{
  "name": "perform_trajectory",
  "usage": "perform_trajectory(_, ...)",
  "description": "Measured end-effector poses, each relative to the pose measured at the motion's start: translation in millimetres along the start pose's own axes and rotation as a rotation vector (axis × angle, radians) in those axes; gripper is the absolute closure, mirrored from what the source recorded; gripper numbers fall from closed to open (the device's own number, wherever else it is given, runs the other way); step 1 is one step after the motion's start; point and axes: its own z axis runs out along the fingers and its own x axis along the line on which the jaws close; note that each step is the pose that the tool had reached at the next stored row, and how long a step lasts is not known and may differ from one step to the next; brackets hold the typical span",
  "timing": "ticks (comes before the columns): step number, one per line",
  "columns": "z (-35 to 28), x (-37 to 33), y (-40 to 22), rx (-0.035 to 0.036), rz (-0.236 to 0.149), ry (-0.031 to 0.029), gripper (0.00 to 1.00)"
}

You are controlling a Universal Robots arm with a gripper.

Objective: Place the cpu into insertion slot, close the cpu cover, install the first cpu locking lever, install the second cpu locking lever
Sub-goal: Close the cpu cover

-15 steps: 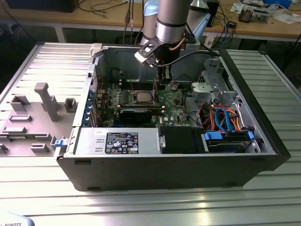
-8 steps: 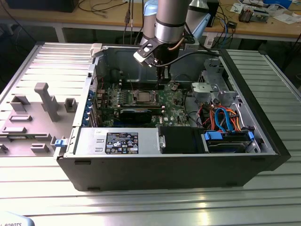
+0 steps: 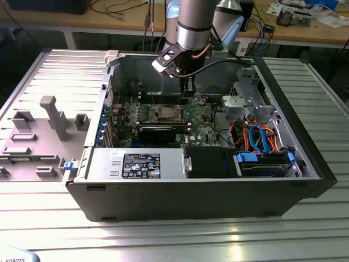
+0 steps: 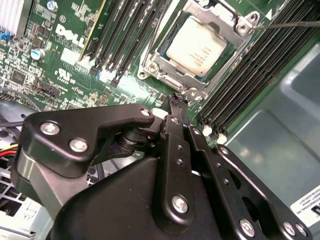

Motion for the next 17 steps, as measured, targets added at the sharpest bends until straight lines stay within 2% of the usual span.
perform_trajectory(7,2.6,0.5,-13.3,0.0001,0.0,-0.0001,0.89)
perform_trajectory(11,4.5,0.9,-19.8,0.0046,0.0,0.0002,0.89)
perform_trajectory(17,4.9,0.9,-21.4,0.0057,0.0,0.0002,0.89)
